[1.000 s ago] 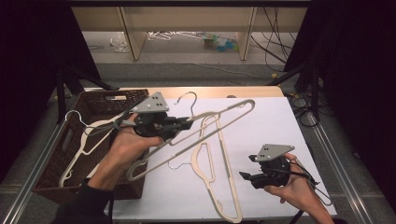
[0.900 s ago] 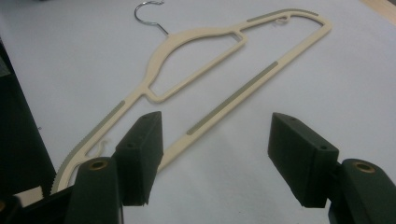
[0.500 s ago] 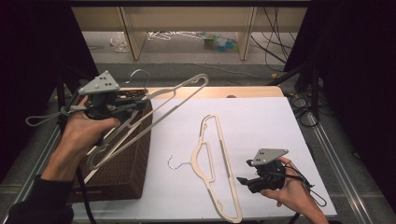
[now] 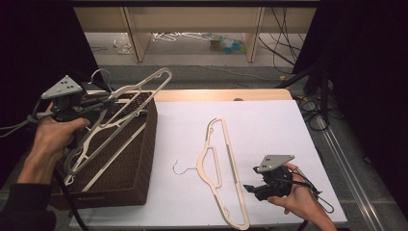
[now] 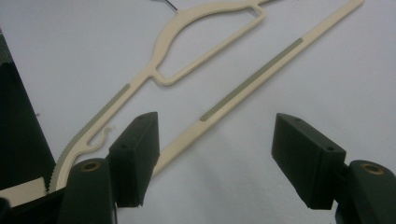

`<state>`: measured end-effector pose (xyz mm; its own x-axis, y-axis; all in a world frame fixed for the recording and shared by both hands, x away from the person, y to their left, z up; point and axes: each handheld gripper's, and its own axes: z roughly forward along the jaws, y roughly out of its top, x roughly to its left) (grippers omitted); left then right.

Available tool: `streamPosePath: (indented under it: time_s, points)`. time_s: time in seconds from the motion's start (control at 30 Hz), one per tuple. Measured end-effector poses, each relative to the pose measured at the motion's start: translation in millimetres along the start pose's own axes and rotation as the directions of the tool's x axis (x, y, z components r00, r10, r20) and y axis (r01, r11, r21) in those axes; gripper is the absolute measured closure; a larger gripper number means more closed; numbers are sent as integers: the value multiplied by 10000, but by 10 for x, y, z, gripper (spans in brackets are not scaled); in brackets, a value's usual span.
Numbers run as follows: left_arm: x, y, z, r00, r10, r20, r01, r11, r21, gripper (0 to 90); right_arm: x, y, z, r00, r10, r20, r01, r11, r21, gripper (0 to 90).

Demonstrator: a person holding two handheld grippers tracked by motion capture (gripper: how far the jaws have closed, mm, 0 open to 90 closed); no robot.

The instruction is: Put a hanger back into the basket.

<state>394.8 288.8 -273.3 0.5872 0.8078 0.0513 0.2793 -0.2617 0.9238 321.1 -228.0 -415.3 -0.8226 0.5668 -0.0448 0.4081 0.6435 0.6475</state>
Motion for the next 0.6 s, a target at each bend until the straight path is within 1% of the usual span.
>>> streamPosePath:
  time_s: [0.03, 0.1, 0.17, 0.2, 0.23, 0.3, 0.4, 0.43, 0.47, 0.53, 0.57, 0.6]
  points:
    - [98, -70, -10, 9996, -211, -186, 212, 9997, 93, 852, -4, -5, 1, 10000, 0, 17, 0, 10000, 5, 332]
    - [165, -132, -17, 9989, -328, -325, 333, 9994, 138, 852, -5, -7, 4, 10000, 10, 43, -10, 10000, 10, 331]
    - [207, -179, -27, 9986, -372, -368, 379, 9991, 193, 852, -4, -8, 6, 10000, 30, 47, -30, 10000, 11, 330]
    - [228, -205, -34, 9982, -428, -420, 436, 9989, 183, 852, 2, -14, 17, 9999, 61, 95, -60, 9999, -81, 330]
    - [228, -205, -34, 9982, -428, -420, 436, 9989, 183, 852, 2, -14, 17, 9999, 61, 95, -60, 9999, -81, 330]
    - [287, -281, -58, 9972, -573, -474, 580, 9982, 137, 852, 0, -13, 18, 10000, 30, -29, -30, 10000, 66, 330]
    - [344, -364, -87, 9965, -620, -566, 632, 9978, 195, 852, 3, -20, 37, 10000, 5, 51, -4, 10000, -18, 330]
    - [344, -364, -87, 9965, -620, -566, 632, 9978, 195, 852, 3, -20, 37, 10000, 5, 51, -4, 10000, -18, 330]
    - [359, -392, -95, 9964, -610, -585, 626, 9977, 270, 852, -2, -17, 28, 10000, -1, -55, 2, 9999, 138, 330]
    - [389, -471, -113, 9957, -674, -640, 699, 9968, 387, 852, -2, -20, 32, 9999, 52, -100, -50, 9998, 173, 330]
    - [389, -471, -113, 9957, -674, -640, 699, 9968, 387, 852, -2, -20, 32, 9999, 52, -100, -50, 9998, 173, 330]
    - [405, -503, -125, 9951, -712, -685, 740, 9965, 395, 852, -4, -21, 33, 10000, 38, -79, -36, 9999, 166, 329]
